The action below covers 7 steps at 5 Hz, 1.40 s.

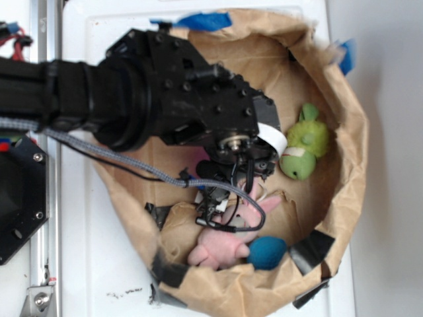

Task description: Grab the rock.

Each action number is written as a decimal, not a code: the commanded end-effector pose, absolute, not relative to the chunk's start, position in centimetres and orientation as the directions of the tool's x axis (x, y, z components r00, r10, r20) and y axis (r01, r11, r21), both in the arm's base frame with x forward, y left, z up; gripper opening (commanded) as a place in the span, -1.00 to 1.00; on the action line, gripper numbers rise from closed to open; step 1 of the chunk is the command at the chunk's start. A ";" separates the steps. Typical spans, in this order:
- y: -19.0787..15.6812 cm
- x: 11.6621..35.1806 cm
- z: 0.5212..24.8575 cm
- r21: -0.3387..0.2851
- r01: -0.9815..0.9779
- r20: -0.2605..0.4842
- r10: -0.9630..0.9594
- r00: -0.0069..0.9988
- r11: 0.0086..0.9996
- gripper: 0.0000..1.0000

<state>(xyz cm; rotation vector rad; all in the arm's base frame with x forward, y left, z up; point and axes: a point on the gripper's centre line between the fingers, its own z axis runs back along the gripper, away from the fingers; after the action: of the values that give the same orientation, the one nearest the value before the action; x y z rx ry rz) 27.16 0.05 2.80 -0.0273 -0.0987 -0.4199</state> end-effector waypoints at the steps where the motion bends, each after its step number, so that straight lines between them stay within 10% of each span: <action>1: -1.0 28.1 2.2 0.004 0.427 0.132 -0.424 0.896 0.904 -1.00; 4: 0.7 27.6 4.7 0.006 0.378 0.165 -0.374 0.913 0.926 -1.00; 7: 1.5 27.5 19.7 -0.050 -0.045 0.234 0.056 0.971 0.998 -1.00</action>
<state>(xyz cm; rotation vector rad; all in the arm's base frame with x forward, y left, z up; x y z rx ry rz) 27.27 2.17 17.55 -0.0456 -0.1598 0.0558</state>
